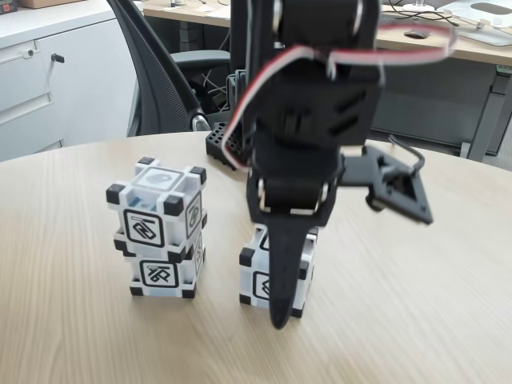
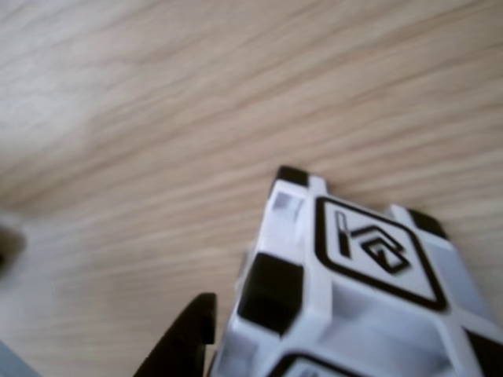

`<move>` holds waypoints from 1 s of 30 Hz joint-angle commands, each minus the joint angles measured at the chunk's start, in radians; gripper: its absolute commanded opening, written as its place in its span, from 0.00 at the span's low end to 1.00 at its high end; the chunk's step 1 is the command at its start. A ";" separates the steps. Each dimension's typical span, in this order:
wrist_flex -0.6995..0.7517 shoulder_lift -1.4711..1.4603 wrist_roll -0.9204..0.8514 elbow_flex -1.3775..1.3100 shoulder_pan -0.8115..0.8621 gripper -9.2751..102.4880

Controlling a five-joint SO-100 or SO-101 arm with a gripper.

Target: Stack cubes from left to right.

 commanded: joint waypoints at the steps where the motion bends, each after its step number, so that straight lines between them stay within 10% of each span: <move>1: -0.002 -0.017 -0.006 -0.002 0.005 0.48; 7: -0.002 -0.018 -0.012 -0.003 0.006 0.44; 17: -0.002 -0.003 -0.049 -0.005 0.006 0.09; 30: 0.008 0.081 -0.098 -0.017 0.006 0.08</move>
